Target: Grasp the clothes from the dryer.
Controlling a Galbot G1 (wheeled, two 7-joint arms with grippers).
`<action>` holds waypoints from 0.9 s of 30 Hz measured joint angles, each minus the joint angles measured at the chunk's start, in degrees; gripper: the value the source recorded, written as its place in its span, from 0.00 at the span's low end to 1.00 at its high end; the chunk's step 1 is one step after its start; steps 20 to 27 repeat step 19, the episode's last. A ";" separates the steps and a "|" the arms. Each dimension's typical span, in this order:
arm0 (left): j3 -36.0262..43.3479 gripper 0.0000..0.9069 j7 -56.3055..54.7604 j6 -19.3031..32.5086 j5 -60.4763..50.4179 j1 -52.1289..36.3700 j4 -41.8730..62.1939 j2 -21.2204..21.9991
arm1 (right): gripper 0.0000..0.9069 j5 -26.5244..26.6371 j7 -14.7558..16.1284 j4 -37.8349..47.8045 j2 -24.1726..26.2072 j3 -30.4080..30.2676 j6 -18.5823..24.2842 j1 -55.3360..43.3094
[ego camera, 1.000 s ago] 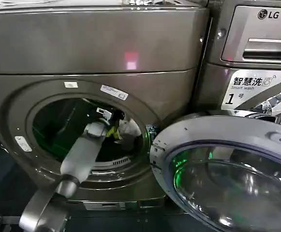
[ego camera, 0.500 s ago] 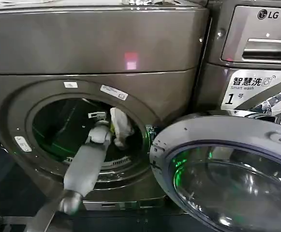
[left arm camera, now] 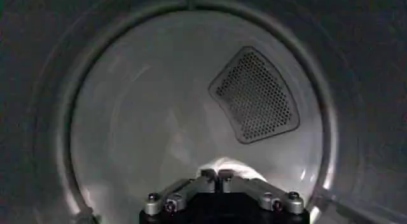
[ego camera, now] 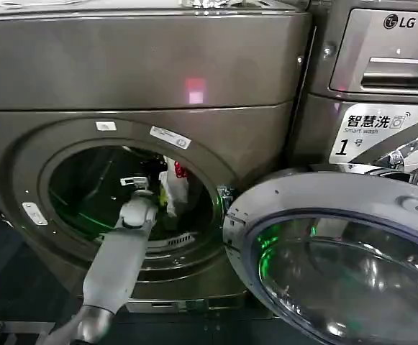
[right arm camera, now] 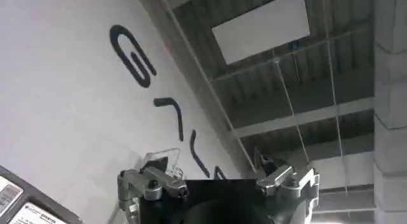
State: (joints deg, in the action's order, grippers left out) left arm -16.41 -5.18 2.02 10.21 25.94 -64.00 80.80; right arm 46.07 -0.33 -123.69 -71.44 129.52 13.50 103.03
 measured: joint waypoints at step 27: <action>-0.51 0.00 1.58 -0.87 0.31 -0.27 -0.10 -0.15 | 1.00 1.05 0.62 -1.04 0.27 0.47 -1.50 -0.08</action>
